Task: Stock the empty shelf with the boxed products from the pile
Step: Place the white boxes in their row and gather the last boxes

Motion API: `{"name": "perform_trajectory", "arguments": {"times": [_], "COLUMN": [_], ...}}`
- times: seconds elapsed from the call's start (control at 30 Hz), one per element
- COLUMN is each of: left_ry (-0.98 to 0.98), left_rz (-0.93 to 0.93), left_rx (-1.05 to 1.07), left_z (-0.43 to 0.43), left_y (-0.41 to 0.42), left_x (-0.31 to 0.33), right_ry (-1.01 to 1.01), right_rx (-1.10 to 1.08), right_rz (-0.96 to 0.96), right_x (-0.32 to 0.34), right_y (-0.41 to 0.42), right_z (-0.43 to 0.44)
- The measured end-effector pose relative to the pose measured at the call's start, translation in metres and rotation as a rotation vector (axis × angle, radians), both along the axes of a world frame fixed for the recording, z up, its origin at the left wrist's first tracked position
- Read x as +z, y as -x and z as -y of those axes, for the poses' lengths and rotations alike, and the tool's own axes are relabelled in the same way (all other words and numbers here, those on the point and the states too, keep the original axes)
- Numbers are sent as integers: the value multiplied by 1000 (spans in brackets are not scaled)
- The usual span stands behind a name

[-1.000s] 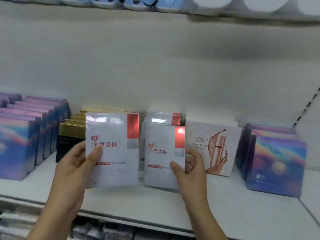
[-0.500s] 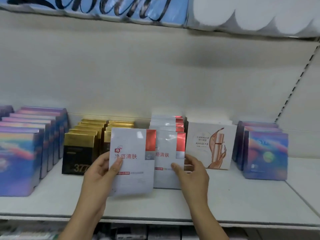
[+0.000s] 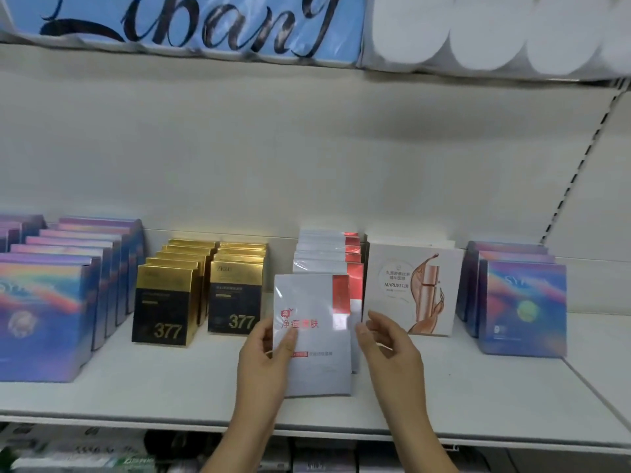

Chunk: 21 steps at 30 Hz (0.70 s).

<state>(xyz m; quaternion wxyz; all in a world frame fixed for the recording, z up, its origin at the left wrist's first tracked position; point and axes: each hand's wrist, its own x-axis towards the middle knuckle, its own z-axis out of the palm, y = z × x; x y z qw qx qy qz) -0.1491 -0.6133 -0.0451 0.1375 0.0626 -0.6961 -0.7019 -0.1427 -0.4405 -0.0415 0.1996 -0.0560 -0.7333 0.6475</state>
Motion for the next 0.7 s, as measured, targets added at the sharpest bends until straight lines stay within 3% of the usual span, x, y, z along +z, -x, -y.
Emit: {"name": "perform_trajectory", "arguments": {"times": [0.17, 0.37, 0.7], "left_ry": [255, 248, 218], "left_rz": [-102, -146, -148], "left_rx": [141, 112, 84], "left_z": [1, -8, -4], "left_y": [6, 9, 15], "left_x": [0, 6, 2], "right_ry": [-65, -170, -206], "right_rx": [40, 21, 26], "right_rz": [50, -56, -65], "right_x": [-9, -6, -3], "right_y": [-2, 1, 2], "right_z": [5, 3, 6]}}
